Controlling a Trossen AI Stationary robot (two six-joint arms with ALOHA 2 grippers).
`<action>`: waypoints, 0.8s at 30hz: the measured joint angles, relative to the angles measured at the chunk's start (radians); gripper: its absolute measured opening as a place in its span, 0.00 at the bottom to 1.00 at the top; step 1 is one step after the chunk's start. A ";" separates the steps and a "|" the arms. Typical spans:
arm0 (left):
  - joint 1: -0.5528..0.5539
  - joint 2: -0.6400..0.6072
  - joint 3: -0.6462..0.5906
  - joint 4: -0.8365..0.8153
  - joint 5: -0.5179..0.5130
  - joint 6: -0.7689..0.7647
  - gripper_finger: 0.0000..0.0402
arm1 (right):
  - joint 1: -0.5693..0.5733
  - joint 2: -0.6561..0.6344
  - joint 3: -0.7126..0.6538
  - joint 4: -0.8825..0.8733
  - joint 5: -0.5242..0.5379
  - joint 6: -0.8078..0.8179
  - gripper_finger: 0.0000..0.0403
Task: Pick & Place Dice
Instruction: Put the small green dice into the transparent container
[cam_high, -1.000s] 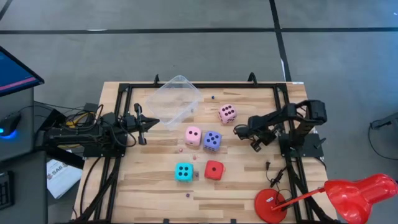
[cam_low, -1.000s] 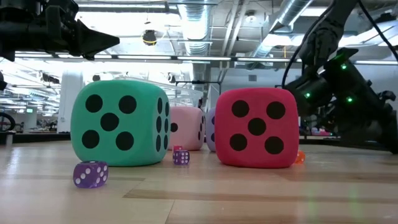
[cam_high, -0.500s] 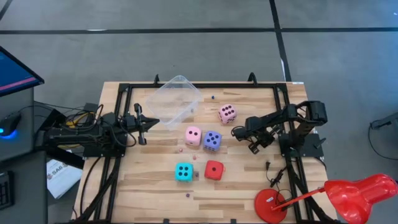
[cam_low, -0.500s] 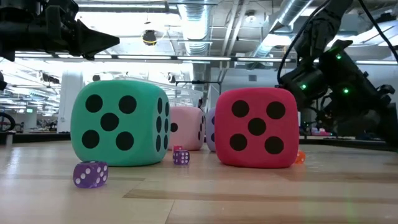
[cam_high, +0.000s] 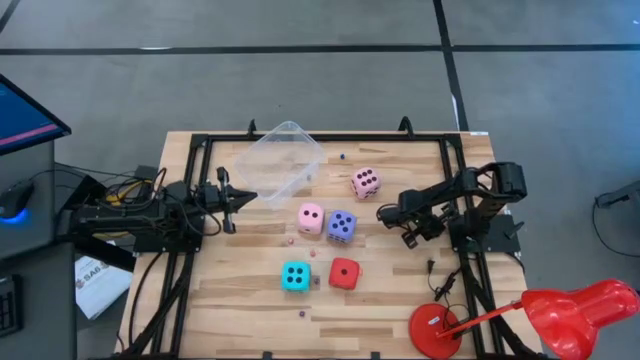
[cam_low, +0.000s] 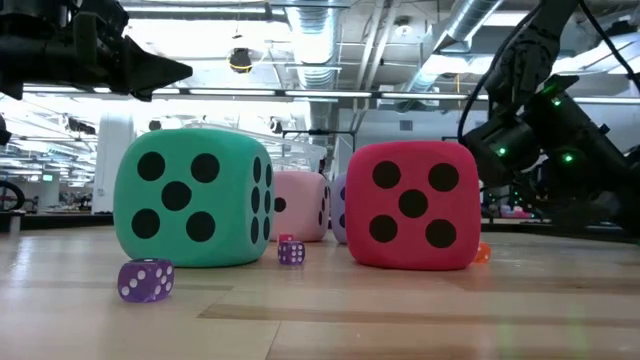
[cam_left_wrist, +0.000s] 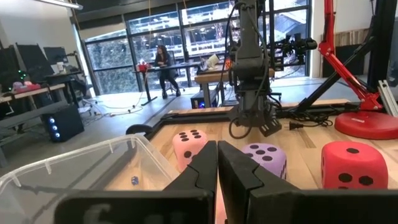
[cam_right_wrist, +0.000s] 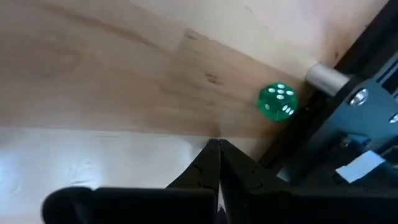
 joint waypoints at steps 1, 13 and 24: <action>0.000 0.000 0.000 0.001 0.000 0.001 0.01 | 0.002 0.001 -0.001 -0.001 0.001 0.018 0.00; 0.000 0.000 0.000 0.002 0.000 0.000 0.01 | -0.004 0.003 -0.005 -0.019 0.115 0.135 0.00; 0.000 0.000 0.000 0.001 0.000 -0.003 0.01 | -0.037 0.003 -0.005 -0.019 0.139 0.149 0.00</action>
